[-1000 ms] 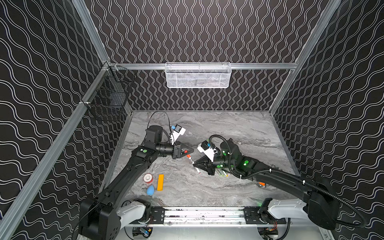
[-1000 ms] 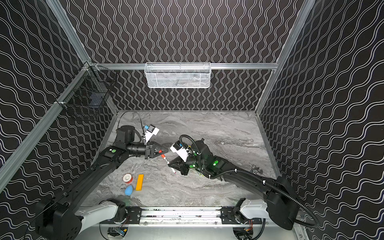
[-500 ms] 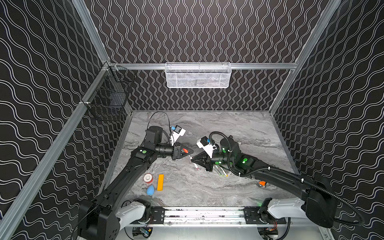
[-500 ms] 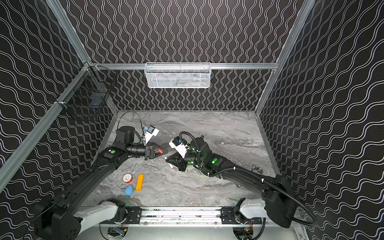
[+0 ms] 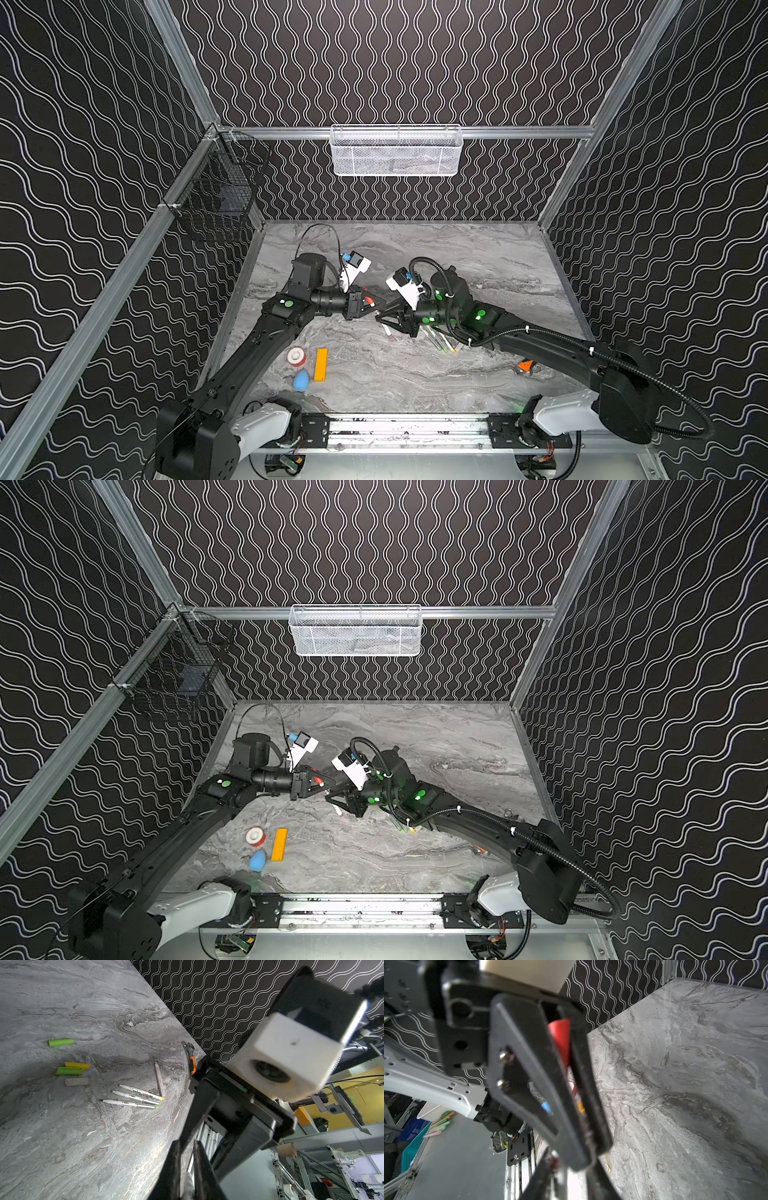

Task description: Insert the pens into the pen caps

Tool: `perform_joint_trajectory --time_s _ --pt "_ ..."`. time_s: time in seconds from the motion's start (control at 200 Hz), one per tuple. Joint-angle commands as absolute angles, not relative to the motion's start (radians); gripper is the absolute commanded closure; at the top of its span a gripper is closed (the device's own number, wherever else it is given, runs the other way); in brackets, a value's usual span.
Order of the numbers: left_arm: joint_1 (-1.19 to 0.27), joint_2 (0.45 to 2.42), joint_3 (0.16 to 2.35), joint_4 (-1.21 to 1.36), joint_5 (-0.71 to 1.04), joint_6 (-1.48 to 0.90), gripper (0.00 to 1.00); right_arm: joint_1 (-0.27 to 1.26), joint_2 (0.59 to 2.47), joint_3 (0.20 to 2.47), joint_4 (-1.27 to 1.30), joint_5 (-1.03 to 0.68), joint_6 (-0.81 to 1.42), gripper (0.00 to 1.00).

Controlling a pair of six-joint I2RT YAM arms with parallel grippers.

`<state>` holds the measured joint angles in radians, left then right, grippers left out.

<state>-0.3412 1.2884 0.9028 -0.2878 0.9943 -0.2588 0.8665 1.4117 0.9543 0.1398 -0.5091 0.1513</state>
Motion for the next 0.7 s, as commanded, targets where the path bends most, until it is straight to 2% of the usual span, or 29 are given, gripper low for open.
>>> perform_joint_trajectory --time_s 0.0,0.095,0.285,0.37,0.43,0.495,0.531,0.606,0.691 --pt "-0.341 1.282 0.908 -0.274 1.017 -0.253 1.00 0.864 1.443 0.979 0.147 -0.495 0.168 0.59" --pt "-0.339 1.275 0.904 -0.267 1.020 -0.256 1.00 0.863 1.481 0.990 0.127 -0.491 0.163 0.58" --pt "-0.338 1.268 0.904 -0.280 1.010 -0.250 1.00 0.862 1.503 1.037 0.135 -0.516 0.163 0.89" --pt "-0.330 1.266 0.907 -0.271 1.012 -0.257 1.00 0.861 1.506 1.040 0.132 -0.523 0.170 1.00" --pt "-0.316 1.260 0.902 -0.248 1.018 -0.276 0.86 0.860 1.507 1.042 0.125 -0.527 0.170 1.00" --pt "-0.288 1.250 0.890 -0.205 1.036 -0.310 0.62 0.861 1.506 1.040 0.121 -0.529 0.170 1.00" --pt "-0.271 1.244 0.882 -0.181 1.041 -0.329 0.54 0.861 1.504 1.039 0.122 -0.531 0.170 1.00" --pt "-0.236 1.230 0.869 -0.147 1.037 -0.360 0.45 0.860 1.501 1.037 0.121 -0.533 0.169 1.00" --pt "-0.209 1.214 0.860 -0.117 1.035 -0.385 0.42 0.859 1.504 1.037 0.118 -0.533 0.167 1.00"
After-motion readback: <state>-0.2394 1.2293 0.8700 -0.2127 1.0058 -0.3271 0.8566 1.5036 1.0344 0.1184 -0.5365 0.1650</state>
